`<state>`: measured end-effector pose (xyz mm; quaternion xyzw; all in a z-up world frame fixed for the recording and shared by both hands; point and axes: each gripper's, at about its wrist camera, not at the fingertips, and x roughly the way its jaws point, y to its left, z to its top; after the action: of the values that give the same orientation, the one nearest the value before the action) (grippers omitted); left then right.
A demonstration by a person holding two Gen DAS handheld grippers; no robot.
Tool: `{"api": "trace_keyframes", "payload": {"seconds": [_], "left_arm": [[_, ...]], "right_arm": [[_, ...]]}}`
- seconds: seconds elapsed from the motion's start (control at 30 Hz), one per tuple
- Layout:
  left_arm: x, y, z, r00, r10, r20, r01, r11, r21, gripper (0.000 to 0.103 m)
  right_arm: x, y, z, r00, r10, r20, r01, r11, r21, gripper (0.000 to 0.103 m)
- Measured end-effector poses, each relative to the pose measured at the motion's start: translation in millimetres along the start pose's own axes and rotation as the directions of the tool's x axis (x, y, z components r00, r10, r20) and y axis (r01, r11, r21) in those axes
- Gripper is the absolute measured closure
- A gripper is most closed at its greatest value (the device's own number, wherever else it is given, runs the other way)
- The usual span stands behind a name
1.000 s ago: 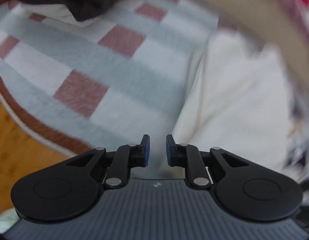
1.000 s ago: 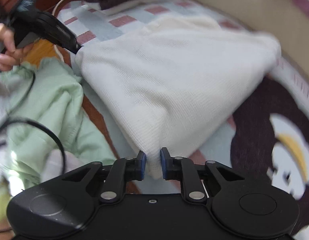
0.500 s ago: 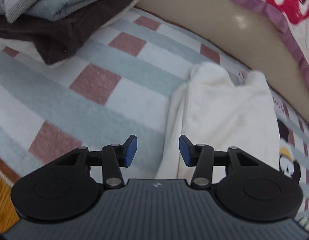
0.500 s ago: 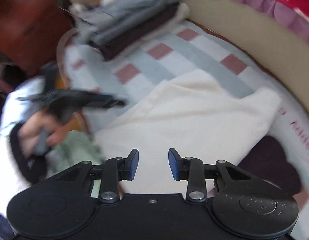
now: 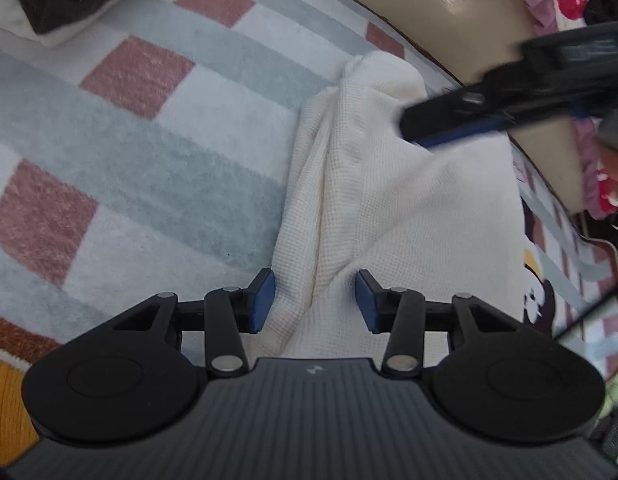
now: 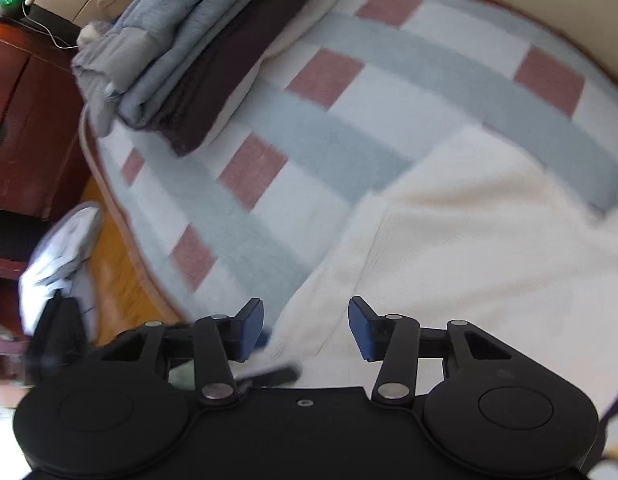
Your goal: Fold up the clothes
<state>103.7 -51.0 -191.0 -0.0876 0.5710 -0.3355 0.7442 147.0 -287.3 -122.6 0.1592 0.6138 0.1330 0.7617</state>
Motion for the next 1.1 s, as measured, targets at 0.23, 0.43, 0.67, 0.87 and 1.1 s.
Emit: {"api": "trace_keyframes", "payload": {"seconds": [0.23,0.43,0.67,0.87,1.1], "left_arm": [[1,13,1,0.998,-0.058,-0.015,0.058,0.998,-0.038,0.058],[-1,13,1,0.998,-0.061,-0.011,0.060,0.998,-0.024,0.057],[-14,0,-7,0.998,-0.057,0.021,0.056,0.997,0.045,0.057],[-7,8,-11,0.998,0.045,-0.032,-0.045,0.999,0.026,0.062],[-15,22,-13,0.998,0.051,-0.023,-0.051,0.999,-0.018,0.071]], "right_arm": [[40,-30,8,0.998,-0.007,0.068,-0.001,0.994,0.113,0.048],[39,-30,-3,0.980,-0.094,0.176,0.053,0.973,0.227,0.095],[-15,-27,-6,0.917,-0.058,0.396,-0.029,0.977,0.210,0.095],[-20,-34,10,0.906,-0.090,0.413,0.016,0.984,0.179,0.095],[-48,-52,6,0.885,0.005,0.466,-0.054,0.994,0.092,0.081]]}}
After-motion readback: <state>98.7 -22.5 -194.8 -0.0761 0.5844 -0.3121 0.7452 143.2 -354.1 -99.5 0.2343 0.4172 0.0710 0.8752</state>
